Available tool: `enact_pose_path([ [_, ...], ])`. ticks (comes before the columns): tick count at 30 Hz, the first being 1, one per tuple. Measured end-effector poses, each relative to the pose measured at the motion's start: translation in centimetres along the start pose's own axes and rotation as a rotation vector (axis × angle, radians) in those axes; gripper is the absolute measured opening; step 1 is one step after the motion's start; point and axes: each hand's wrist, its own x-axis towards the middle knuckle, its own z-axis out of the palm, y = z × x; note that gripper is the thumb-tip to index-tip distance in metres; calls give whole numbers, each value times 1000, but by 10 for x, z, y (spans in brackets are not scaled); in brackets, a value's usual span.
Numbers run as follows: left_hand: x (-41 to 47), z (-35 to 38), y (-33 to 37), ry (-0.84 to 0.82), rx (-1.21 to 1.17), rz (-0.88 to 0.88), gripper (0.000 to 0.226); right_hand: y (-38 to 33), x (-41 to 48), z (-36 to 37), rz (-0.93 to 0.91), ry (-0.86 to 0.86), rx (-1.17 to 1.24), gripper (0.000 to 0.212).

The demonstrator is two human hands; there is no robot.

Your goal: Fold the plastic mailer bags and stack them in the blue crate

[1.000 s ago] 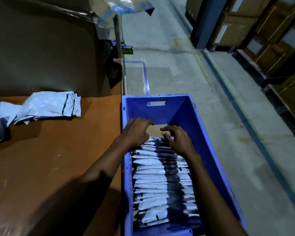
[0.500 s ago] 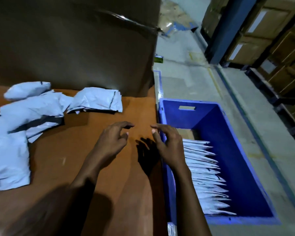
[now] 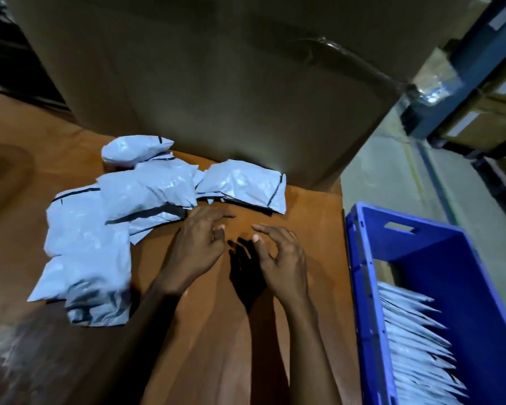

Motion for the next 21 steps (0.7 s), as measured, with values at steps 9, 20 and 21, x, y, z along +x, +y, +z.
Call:
enact_pose_path([
  [9, 60, 44, -31, -134, 18, -36, 50, 23, 98, 37, 269, 247, -90, 43],
  [20, 61, 63, -24, -46, 168, 52, 57, 33, 119, 36, 552, 279, 355, 49],
  [21, 58, 62, -19, -4, 214, 69, 60, 35, 113, 30, 544, 284, 397, 44],
])
